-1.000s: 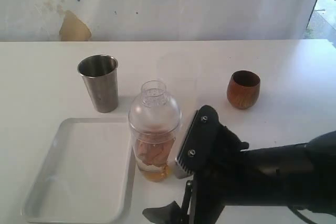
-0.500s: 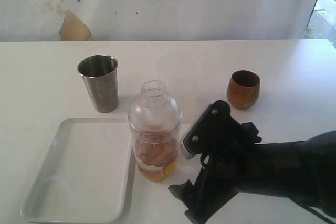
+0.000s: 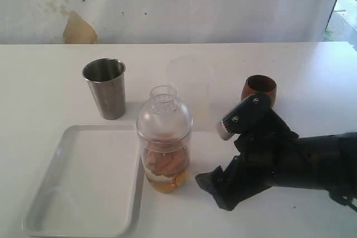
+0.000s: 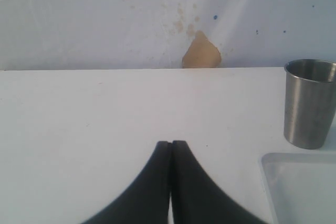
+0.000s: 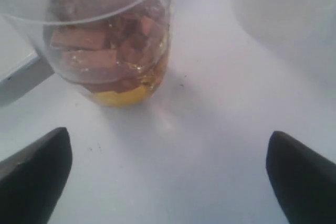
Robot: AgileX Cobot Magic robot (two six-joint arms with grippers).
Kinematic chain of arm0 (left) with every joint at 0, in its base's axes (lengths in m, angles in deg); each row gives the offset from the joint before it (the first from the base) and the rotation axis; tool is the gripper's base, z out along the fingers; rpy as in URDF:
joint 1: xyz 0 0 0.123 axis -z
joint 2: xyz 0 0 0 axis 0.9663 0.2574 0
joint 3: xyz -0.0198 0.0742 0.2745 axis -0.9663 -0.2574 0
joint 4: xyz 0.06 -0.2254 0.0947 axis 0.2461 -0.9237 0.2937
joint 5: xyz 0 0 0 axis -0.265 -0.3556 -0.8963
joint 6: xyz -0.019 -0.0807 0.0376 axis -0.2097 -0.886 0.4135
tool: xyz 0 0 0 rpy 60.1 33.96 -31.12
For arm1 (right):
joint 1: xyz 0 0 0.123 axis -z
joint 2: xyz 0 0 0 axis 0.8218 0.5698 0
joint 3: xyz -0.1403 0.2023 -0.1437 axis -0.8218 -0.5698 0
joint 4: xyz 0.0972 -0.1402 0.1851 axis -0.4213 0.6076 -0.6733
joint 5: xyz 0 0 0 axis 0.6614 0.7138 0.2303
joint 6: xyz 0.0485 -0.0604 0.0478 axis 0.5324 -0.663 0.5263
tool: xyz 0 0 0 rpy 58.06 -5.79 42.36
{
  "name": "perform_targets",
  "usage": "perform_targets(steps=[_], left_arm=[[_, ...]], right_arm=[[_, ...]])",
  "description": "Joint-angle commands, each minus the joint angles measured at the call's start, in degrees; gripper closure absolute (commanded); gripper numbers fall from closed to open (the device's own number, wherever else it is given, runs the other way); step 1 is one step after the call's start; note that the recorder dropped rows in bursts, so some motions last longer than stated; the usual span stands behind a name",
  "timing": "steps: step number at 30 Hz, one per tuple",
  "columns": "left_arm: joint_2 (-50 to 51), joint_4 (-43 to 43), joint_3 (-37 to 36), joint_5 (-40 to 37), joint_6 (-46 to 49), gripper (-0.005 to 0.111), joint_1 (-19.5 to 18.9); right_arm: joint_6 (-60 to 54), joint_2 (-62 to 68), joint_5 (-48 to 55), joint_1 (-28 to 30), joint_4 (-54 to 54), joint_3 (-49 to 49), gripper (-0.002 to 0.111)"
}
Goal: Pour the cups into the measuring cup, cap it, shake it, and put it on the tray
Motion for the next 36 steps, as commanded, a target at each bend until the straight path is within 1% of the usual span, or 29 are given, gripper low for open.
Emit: perform_targets(steps=[1, 4, 8, 16, 27, 30, 32, 34, 36], left_arm=[[-0.24, 0.26, -0.29, 0.6, -0.07, 0.106, 0.03], [-0.24, 0.26, -0.29, 0.6, -0.07, 0.106, 0.03], [-0.24, 0.26, -0.29, 0.6, -0.07, 0.106, 0.03], [-0.24, 0.26, -0.29, 0.6, -0.07, 0.106, 0.03], [-0.24, 0.26, -0.29, 0.6, -0.07, 0.106, 0.03], [-0.24, 0.26, -0.29, 0.6, -0.07, 0.106, 0.03], [-0.24, 0.26, -0.29, 0.6, -0.07, 0.106, 0.03], [-0.24, 0.26, -0.29, 0.6, -0.07, 0.106, 0.03], [-0.24, 0.26, -0.29, 0.6, -0.07, 0.106, 0.03]], right_arm=[[0.45, -0.61, 3.56, 5.06, 0.14, -1.98, 0.016], [0.22, -0.71, 5.69, 7.05, 0.14, -1.98, 0.016], [0.04, -0.84, 9.58, 7.39, 0.14, -1.98, 0.016], [0.49, -0.84, 6.97, 7.39, 0.14, -1.98, 0.016], [6.18, -0.84, 6.11, 7.48, 0.14, -2.75, 0.016], [14.48, -2.01, 2.77, 7.62, 5.61, -3.98, 0.016], [22.88, -3.78, -1.76, 7.62, 12.4, -5.18, 0.016], [35.58, -5.83, -7.25, 7.62, 22.53, -6.63, 0.016], [54.49, -8.22, -14.13, 7.62, 35.54, -8.7, 0.016]])
